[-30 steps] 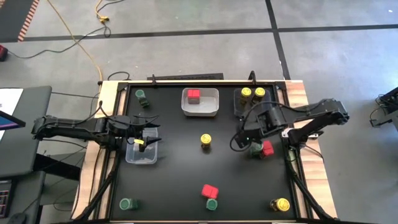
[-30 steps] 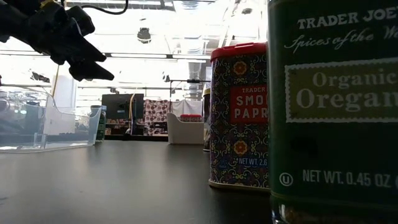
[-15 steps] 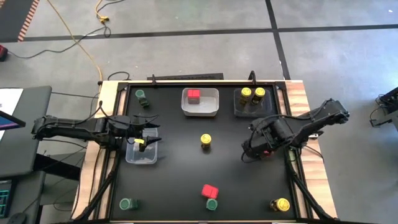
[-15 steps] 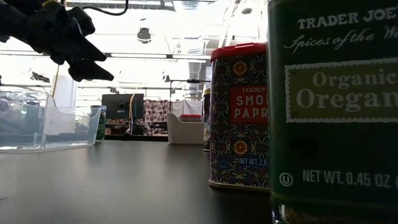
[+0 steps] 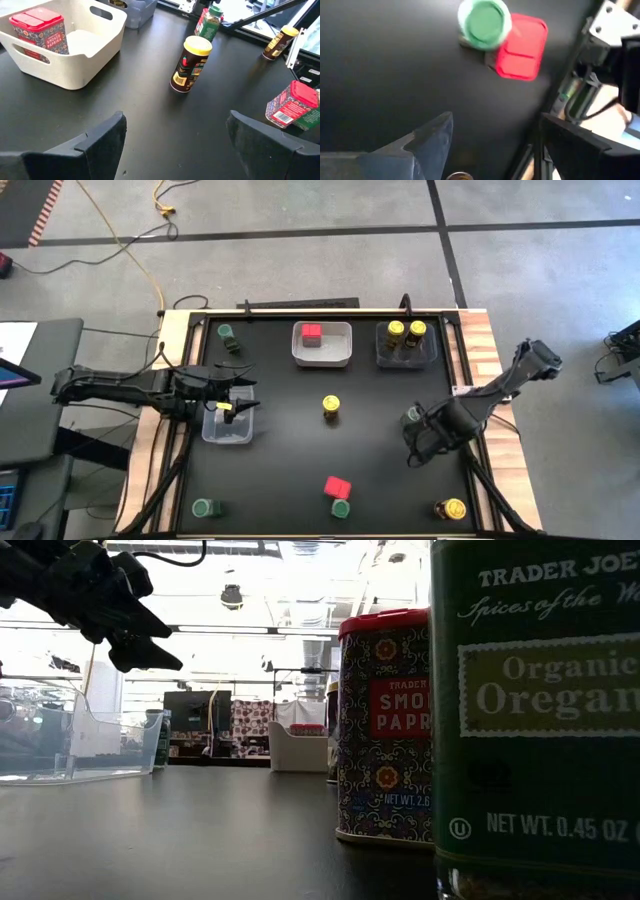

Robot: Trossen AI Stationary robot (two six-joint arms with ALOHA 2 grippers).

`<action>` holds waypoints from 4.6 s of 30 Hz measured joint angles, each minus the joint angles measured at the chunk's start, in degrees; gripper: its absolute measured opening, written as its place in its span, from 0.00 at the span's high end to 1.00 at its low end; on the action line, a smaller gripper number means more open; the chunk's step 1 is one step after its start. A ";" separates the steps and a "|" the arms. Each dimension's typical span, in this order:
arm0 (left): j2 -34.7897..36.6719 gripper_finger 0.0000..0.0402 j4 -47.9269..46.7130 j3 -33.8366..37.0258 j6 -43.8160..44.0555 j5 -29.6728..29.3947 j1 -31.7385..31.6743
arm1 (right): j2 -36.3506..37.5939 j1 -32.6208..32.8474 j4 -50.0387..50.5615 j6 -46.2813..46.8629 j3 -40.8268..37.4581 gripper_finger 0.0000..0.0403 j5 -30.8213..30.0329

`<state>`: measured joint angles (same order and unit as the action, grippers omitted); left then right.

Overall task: Sort spices by type
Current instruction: Put the right red seasoning can into the white bin

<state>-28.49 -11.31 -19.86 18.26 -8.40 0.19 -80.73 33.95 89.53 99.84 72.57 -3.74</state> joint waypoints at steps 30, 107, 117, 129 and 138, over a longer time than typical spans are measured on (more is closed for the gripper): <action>0.01 0.18 0.00 0.00 0.00 -0.42 0.01 | 12.00 1.69 -16.71 3.20 -26.79 0.19 -7.63; 0.00 0.18 5.14 0.00 1.03 -10.40 0.00 | 3.08 -58.56 -53.81 -101.13 0.32 0.41 12.14; 0.00 0.18 4.60 0.00 1.03 -10.40 0.00 | -15.72 -63.27 -44.03 -119.61 16.11 0.41 14.30; 0.00 0.18 4.28 0.00 1.03 -10.40 0.00 | -29.07 -65.71 -38.27 -128.82 23.09 0.41 14.37; 0.00 0.18 4.28 0.00 1.02 -10.41 0.00 | -34.91 -66.04 -42.55 -131.34 23.09 0.41 10.77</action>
<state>-28.49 -7.03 -19.86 19.28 -18.81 0.19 -115.64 -32.09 46.99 -31.49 95.66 7.04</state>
